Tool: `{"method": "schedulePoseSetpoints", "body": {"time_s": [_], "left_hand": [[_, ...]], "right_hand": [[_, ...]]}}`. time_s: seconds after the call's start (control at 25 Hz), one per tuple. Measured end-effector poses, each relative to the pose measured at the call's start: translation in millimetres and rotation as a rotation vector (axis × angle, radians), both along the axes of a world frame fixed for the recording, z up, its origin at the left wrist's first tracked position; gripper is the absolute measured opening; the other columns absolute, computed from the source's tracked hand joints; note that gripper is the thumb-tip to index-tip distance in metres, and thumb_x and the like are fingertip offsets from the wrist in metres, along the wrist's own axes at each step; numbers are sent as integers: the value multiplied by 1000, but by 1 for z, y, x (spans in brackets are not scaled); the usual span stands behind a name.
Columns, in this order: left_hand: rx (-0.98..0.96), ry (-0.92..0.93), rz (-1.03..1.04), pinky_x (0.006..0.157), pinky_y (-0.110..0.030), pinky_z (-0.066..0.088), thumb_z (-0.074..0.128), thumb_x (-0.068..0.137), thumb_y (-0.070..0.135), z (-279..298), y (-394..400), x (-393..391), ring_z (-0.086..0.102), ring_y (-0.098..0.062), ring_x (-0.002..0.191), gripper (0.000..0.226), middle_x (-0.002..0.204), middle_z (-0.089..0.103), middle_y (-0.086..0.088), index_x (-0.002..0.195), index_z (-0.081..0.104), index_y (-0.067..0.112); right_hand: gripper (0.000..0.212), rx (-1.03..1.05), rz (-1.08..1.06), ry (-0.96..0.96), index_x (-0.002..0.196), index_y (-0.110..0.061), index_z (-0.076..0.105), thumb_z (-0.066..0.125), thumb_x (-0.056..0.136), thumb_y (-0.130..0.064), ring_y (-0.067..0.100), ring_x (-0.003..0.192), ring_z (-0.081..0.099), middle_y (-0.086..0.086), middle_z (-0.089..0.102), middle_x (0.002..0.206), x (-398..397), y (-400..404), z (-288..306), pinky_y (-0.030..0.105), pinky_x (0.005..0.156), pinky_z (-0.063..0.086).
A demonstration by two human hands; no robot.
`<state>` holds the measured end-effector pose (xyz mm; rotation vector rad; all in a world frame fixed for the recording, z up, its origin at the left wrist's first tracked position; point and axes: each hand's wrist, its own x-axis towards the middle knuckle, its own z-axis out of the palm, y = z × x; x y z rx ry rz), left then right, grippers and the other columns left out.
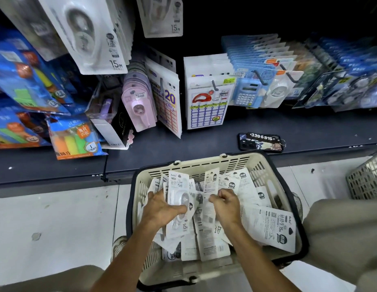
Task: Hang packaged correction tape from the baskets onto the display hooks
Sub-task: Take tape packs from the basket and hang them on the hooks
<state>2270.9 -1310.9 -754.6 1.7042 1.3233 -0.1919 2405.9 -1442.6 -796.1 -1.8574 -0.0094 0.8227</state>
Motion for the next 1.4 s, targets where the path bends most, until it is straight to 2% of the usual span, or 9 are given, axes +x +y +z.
{"method": "schedulePoseSetpoints", "body": {"time_s": [0.08,0.16,0.32,0.44,0.6,0.72,0.92,1.12,1.4], "left_hand": [[-82,-146,50,91,-34,56,86,61,30,5,2,1,69,-20,107,54,118,70,3,112,68,26],[-142,-282,72,74,-24,57,86,58,24,18,1,4,75,-10,90,49,93,79,10,104,69,26],[-178,-485,142,59,-12,53,90,68,6,54,6,14,74,0,76,49,89,79,12,106,65,23],[-151,-627,114,57,-11,52,89,60,10,97,5,22,73,1,75,54,85,78,18,106,64,21],[-96,-746,118,59,-15,55,91,60,13,165,27,21,76,-8,78,55,91,80,7,109,67,16],[53,-803,119,61,-18,55,93,62,19,230,61,13,76,-8,78,51,92,80,7,105,67,21],[288,-923,126,62,-22,59,85,39,43,308,98,-17,77,-10,77,59,90,80,10,97,73,33],[255,-1029,244,72,-38,59,86,34,42,314,117,-26,78,-20,80,69,91,81,4,99,69,25],[206,-1104,190,58,-22,59,85,39,36,320,116,-29,78,-16,76,44,88,81,4,81,76,45]], "right_hand": [[28,181,131,37,60,-19,64,69,85,-7,14,97,68,-6,70,102,2,-3,17,22,77,50],[19,358,289,118,96,-22,80,65,92,-11,15,115,66,-9,70,122,7,-7,40,31,90,53],[74,519,190,229,141,-36,54,78,79,-2,7,120,62,-11,61,137,17,-3,81,23,85,57],[74,500,276,399,140,-29,55,86,74,-31,24,120,66,6,66,134,22,5,122,43,96,56],[83,301,233,-116,129,-39,58,86,56,-65,16,96,74,-11,76,109,31,29,195,44,90,57],[115,337,227,-392,141,-55,32,85,41,-75,15,109,67,-18,63,127,35,52,263,49,94,54],[58,431,260,-726,101,-46,45,80,58,-66,-3,81,62,-19,63,96,35,111,335,23,56,50],[35,355,291,-728,115,-32,53,72,88,-44,13,112,55,-13,57,121,43,152,361,35,88,47],[30,339,282,-657,119,-33,56,67,92,-34,16,112,59,-12,57,125,48,152,358,43,94,52]]}}
